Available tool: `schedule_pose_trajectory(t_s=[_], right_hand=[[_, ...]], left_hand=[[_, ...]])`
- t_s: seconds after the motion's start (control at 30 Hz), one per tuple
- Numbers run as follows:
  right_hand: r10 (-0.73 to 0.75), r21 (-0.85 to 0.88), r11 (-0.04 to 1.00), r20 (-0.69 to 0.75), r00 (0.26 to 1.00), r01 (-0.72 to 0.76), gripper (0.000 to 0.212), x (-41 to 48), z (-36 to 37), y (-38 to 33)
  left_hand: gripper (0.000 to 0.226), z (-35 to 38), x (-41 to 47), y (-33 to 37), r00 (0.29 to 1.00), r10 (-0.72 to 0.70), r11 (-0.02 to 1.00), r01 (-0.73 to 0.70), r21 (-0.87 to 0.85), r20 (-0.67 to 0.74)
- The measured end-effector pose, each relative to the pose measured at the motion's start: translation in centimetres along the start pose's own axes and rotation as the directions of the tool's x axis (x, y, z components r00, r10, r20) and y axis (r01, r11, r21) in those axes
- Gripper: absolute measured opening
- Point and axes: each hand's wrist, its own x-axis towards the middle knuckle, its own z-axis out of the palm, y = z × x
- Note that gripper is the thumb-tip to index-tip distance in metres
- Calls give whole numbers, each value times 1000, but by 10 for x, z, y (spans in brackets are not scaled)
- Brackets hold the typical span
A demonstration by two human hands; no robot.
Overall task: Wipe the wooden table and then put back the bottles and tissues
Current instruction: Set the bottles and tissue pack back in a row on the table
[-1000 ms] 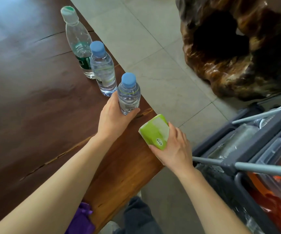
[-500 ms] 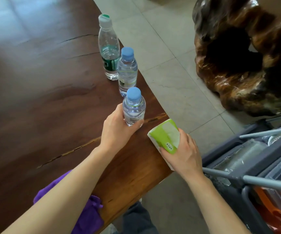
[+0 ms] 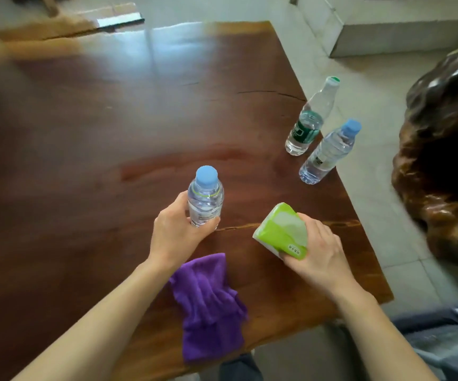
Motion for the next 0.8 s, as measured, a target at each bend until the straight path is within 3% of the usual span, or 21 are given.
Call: schedule_pose_trajectory(t_s=[0.2, 0.6, 0.8], right_hand=[[-197, -1, 980, -8, 980, 197, 85, 57, 6, -51], [-471, 9, 881, 116, 874, 473, 82, 230, 20, -97], [-488, -16, 863, 227, 843, 504, 84, 276, 32, -103]], left_hand=[[52, -37, 18, -26, 982, -94, 996, 94, -5, -165], [50, -33, 119, -22, 943, -203, 979, 191, -70, -263], [49, -23, 149, -28, 931, -234, 972, 225, -63, -279]])
